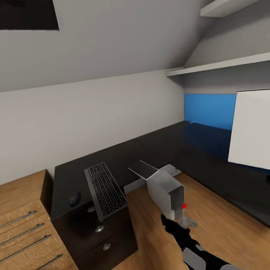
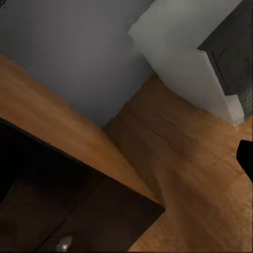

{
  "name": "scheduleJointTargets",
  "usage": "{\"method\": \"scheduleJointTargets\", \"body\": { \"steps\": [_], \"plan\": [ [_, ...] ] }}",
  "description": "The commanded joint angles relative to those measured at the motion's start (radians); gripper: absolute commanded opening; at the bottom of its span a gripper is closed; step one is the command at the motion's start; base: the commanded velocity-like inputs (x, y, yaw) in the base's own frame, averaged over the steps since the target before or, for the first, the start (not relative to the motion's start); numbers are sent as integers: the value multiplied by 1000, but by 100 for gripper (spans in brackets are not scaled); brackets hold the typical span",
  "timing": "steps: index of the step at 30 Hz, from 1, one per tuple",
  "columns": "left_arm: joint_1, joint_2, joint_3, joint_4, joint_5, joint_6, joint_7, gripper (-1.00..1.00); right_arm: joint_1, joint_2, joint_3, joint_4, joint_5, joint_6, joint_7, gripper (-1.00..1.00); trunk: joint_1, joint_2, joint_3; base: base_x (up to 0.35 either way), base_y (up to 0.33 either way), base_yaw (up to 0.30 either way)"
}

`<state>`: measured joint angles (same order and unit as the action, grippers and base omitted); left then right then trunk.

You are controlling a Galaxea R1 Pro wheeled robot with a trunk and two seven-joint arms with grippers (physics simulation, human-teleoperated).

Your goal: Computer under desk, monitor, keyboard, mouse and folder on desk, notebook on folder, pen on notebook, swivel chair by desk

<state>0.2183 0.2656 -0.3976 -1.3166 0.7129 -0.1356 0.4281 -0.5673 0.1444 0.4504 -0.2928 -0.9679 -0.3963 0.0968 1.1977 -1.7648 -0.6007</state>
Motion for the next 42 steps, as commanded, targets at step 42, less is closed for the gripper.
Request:
{"method": "scheduleJointTargets", "body": {
  "steps": [42],
  "plan": [
    [3, -163, -1, 232, -165, -6, 6, 100, 192, 25, 11, 314, 256, -328, -30, 100, -142, 259, 115, 0, 0, 49]
  ]
}}
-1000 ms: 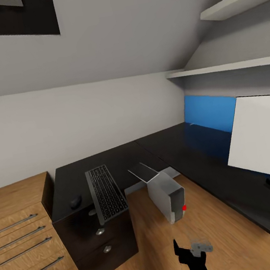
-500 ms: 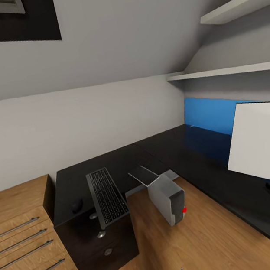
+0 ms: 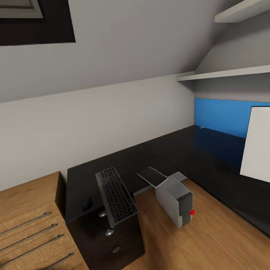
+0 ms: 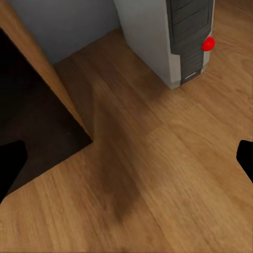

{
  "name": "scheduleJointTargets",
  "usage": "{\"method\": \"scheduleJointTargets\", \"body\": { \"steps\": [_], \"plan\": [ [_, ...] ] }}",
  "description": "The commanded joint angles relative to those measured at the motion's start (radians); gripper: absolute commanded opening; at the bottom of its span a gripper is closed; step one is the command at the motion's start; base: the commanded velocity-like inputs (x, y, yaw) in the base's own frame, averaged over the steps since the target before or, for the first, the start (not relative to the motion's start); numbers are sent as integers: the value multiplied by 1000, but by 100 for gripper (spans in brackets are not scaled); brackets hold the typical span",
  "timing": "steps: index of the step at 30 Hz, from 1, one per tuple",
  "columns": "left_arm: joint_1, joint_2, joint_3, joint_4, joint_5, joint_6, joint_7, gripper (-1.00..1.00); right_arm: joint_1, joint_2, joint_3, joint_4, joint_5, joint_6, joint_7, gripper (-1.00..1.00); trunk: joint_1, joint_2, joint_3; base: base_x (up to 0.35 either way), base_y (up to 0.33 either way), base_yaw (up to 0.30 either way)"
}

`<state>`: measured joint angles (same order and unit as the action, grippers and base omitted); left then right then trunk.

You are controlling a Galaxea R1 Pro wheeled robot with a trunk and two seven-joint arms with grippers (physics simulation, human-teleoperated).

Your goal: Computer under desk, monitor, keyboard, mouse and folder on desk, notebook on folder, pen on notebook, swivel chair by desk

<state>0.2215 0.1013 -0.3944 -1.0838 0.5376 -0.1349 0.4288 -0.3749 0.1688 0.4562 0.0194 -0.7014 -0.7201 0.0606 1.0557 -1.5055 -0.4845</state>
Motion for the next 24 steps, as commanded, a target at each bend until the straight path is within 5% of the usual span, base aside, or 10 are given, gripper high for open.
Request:
{"method": "scheduleJointTargets", "body": {
  "steps": [1, 24],
  "plan": [
    [-1, 1, -4, -1, 11, -8, 5, 100, -1, 0, 4, 2, -10, -4, 6, 100, 0, -1, -1, 0, 0, 281],
    [-1, 2, -4, -1, 10, -8, 4, 100, -1, 0, 8, 2, -8, -3, 7, 100, 0, -1, -12, -51, -161, 259]
  ]
}}
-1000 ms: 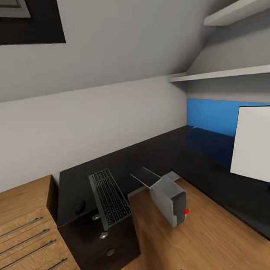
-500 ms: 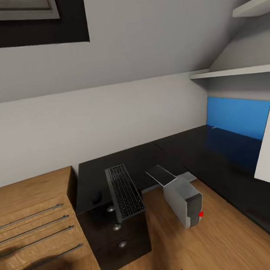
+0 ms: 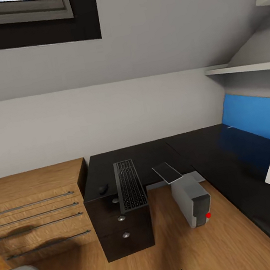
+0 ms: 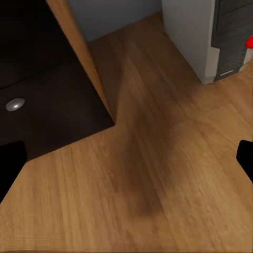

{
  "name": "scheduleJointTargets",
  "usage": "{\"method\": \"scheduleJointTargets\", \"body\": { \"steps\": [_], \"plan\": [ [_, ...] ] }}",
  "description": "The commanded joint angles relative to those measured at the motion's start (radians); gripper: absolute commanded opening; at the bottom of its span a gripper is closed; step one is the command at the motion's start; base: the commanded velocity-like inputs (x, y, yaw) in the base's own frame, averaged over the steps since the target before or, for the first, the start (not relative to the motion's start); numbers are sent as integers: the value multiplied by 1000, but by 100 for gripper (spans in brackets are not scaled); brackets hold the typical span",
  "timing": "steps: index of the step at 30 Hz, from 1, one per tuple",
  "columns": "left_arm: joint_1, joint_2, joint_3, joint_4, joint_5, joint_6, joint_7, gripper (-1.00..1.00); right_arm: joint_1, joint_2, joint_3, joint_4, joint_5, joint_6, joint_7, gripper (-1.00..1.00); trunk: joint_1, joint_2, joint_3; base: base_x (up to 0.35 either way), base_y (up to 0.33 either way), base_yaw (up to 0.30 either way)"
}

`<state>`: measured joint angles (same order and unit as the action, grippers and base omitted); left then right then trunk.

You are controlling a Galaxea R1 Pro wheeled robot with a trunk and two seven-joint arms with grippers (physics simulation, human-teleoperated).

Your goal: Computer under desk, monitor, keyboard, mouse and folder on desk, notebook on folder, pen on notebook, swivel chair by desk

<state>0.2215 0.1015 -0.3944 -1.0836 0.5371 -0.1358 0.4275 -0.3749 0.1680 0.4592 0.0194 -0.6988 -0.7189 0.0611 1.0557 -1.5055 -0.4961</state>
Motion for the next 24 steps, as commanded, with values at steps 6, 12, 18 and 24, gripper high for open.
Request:
{"method": "scheduleJointTargets", "body": {
  "steps": [6, 12, 18, 24],
  "plan": [
    [-1, 1, -4, -1, 11, -7, 5, 100, -1, 1, 6, 2, -9, -4, 6, 100, 0, -1, -8, -2, -9, 197],
    [-1, 1, -4, -1, 11, -6, 4, 100, -1, 1, 6, 2, -8, -4, 7, 100, 0, -1, -15, -21, -33, 194],
    [-1, 2, -4, -1, 9, -5, 4, 100, -1, -1, 4, 2, -9, -4, 6, 100, 0, -1, -22, -193, -216, 194],
    [-1, 3, -4, -1, 8, -5, 5, 100, -1, -11, 5, 2, -9, -3, 6, 100, 0, -1, -27, -236, -245, 140]
  ]
}}
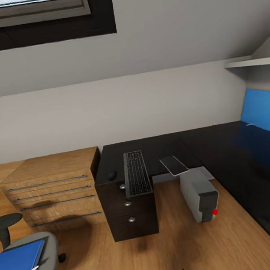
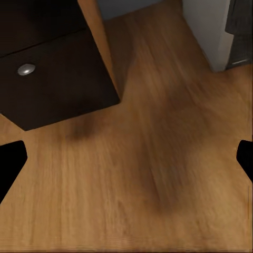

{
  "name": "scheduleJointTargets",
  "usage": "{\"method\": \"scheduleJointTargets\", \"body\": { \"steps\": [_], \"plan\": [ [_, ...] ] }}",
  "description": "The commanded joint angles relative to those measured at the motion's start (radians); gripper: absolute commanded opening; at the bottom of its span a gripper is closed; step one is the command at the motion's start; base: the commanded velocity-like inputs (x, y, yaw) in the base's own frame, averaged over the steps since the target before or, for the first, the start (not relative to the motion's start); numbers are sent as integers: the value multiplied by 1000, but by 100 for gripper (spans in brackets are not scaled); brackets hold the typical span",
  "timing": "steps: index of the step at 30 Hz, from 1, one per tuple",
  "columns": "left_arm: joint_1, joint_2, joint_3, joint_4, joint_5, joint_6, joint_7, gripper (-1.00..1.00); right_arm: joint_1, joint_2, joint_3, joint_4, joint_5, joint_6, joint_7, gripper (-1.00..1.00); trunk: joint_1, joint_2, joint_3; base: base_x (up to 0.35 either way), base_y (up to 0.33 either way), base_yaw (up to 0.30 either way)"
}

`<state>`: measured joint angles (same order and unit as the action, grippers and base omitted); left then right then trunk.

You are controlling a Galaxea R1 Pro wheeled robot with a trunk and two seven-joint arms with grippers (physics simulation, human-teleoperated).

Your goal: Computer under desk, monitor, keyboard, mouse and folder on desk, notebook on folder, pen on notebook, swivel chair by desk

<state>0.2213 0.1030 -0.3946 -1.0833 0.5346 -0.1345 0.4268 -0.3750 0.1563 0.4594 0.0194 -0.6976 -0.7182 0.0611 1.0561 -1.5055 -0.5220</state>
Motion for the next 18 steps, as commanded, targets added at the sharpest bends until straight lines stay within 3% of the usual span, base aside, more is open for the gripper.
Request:
{"method": "scheduleJointTargets", "body": {
  "steps": [1, 7, 18],
  "plan": [
    [0, 2, -4, -1, 10, -7, 6, 100, -1, -5, 5, 2, -11, -3, 6, 100, 0, -1, -1, -245, -247, 39],
    [0, 4, -3, -3, 10, -7, 6, 100, -1, -19, 5, 2, -11, -3, 6, 100, 0, -1, -2, -267, -202, 14],
    [0, 4, -1, -3, 10, -7, 6, 100, -1, -21, 5, 2, -10, -3, 7, 100, 0, -1, -2, -329, -21, 1]
  ]
}}
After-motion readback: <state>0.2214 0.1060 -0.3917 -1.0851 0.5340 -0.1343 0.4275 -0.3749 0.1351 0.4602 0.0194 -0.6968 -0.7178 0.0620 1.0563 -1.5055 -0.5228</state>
